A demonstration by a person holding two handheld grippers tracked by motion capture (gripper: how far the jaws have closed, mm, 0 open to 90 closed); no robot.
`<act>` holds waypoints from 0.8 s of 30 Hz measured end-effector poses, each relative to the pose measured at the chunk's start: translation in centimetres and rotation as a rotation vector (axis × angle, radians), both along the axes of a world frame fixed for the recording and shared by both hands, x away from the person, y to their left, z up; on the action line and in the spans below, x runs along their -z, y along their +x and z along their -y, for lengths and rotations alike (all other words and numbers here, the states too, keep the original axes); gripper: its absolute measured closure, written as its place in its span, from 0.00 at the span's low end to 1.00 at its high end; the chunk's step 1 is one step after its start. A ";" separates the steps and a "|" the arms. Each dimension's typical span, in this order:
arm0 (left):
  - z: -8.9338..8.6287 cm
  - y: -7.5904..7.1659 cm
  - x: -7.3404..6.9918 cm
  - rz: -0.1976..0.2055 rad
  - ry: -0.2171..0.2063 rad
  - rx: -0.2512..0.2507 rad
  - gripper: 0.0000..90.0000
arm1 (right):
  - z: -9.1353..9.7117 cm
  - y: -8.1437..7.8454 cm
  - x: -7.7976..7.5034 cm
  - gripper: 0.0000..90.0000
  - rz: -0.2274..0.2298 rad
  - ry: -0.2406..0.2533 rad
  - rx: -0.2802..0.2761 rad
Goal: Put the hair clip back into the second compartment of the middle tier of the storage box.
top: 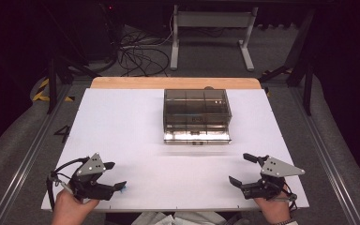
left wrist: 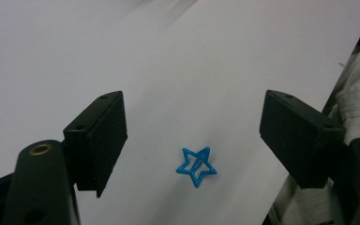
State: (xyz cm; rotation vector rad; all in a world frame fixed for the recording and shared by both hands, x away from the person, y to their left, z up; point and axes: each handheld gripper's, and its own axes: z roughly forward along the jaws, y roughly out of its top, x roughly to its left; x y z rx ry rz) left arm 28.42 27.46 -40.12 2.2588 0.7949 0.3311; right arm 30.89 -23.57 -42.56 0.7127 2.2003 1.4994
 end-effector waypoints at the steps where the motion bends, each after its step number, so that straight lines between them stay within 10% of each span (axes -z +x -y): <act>1: 0.0 0.0 0.1 -0.008 0.006 0.004 0.28 | 0.0 0.0 0.0 0.08 -0.001 0.000 0.000; 24: 1.5 0.4 1.6 -0.089 0.159 0.057 0.39 | 0.1 0.1 0.2 0.08 -0.005 -0.009 -0.004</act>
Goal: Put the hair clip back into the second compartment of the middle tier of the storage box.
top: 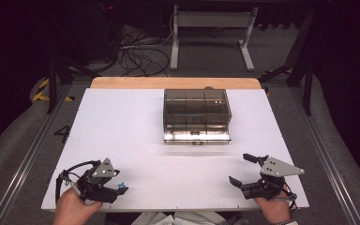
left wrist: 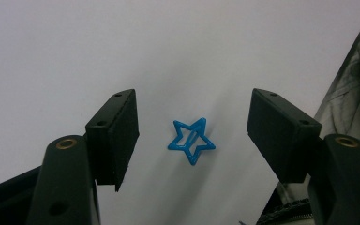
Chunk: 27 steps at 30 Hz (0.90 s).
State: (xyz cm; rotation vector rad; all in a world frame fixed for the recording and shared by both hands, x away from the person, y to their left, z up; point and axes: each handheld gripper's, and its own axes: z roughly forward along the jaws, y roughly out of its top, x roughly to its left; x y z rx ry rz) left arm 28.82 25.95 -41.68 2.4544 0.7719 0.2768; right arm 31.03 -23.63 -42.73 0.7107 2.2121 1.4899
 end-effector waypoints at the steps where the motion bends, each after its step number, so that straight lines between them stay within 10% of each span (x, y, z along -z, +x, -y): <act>1: 0.1 0.0 0.1 0.000 0.010 0.002 0.39 | 0.0 0.0 0.0 0.08 0.000 0.000 0.000; 27: 1.2 0.5 1.4 -0.055 0.127 0.026 0.48 | -0.2 0.1 0.1 0.08 -0.007 -0.001 -0.005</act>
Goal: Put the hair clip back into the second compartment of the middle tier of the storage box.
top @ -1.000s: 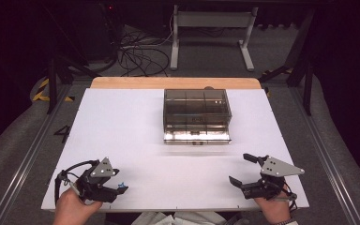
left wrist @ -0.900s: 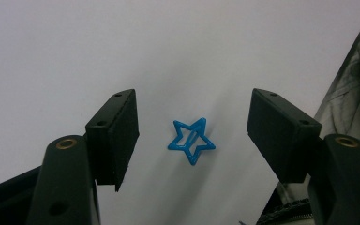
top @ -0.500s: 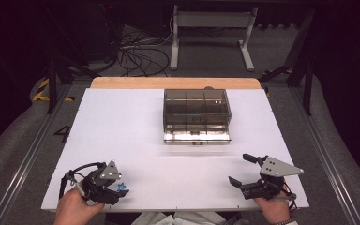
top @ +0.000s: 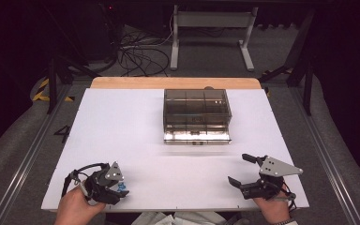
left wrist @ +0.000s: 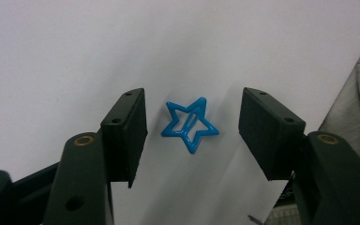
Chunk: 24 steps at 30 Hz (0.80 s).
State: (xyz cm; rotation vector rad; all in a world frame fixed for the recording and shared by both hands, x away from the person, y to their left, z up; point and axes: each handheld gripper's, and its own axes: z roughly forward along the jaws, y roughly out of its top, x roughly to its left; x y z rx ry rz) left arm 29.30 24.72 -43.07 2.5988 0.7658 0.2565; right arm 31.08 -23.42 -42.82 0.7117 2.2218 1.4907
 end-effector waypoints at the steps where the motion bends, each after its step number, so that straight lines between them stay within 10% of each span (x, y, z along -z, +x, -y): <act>1: 0.0 0.0 0.0 -0.002 0.002 -0.002 0.49 | 0.0 0.0 0.0 0.08 0.000 0.000 0.000; 24: -0.1 0.6 0.5 -0.023 -0.035 -0.001 0.73 | -0.1 0.0 0.0 0.08 -0.001 -0.002 -0.008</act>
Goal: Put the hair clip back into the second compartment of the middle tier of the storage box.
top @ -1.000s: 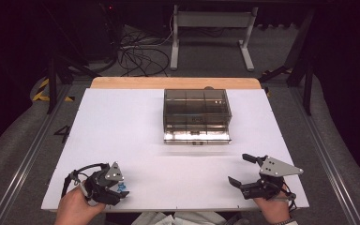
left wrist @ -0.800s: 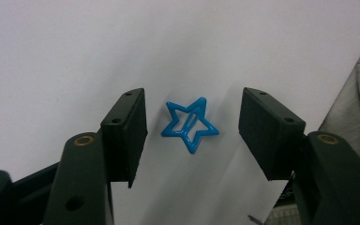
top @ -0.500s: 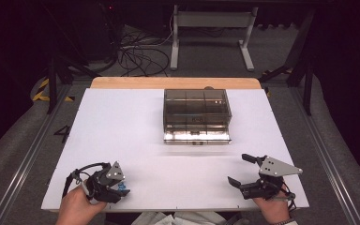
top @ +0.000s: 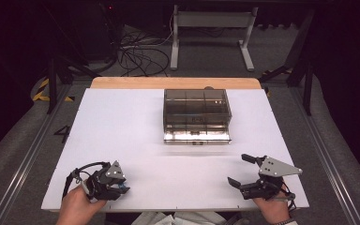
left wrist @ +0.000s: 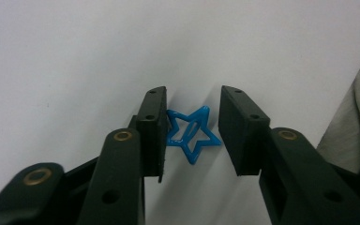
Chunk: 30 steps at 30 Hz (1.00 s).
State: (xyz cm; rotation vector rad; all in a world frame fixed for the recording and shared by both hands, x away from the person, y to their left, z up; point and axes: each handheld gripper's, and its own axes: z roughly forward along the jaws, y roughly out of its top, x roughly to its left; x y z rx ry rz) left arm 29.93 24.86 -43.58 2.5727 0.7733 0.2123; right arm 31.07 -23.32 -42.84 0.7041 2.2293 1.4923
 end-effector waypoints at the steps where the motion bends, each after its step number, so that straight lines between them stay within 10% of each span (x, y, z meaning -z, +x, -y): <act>1: 0.0 0.0 0.0 0.000 0.000 -0.003 0.75 | 0.0 0.0 0.0 0.08 0.000 0.000 0.000; 16: 0.1 -0.2 -0.1 0.019 0.008 -0.012 0.79 | 0.0 0.0 0.0 0.08 0.000 -0.001 -0.002; 30: -0.4 -0.5 -1.1 0.076 -0.077 -0.027 0.79 | 0.0 0.0 0.0 0.08 0.002 -0.005 -0.002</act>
